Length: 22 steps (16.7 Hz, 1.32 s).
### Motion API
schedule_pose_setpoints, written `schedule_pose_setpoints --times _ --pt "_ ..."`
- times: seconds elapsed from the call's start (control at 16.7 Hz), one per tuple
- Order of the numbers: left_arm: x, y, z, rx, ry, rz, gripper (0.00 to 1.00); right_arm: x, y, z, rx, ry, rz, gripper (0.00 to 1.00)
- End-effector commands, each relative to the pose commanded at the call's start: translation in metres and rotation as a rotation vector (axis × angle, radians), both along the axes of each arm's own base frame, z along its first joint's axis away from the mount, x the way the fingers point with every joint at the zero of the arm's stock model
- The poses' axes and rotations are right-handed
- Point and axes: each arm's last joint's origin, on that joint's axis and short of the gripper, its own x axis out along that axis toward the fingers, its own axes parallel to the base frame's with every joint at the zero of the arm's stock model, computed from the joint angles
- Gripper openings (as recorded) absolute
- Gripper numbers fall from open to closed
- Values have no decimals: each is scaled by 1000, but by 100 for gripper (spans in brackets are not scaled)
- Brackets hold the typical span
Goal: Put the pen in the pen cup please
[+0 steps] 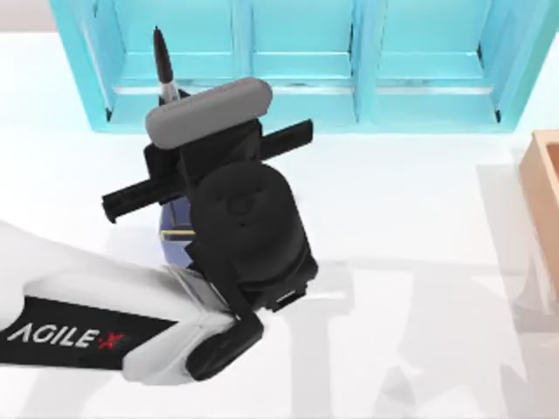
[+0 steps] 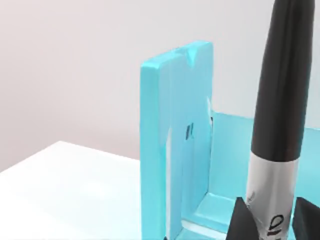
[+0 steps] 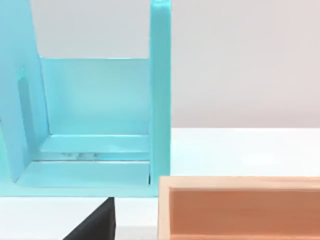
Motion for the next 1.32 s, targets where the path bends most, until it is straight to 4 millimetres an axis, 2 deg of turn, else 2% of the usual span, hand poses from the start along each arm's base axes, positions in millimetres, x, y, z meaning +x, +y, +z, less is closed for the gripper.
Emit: schedule_pose_setpoints --times 0.42,1.2,1.32 --pt "3 1 -3 2 2 -3 0 0 0 0 0 0 0 100" --pt "3 1 -3 2 2 -3 98 0 0 0 0 0 0 100" --pt "3 1 -3 2 2 -3 100 0 0 0 0 0 0 100"
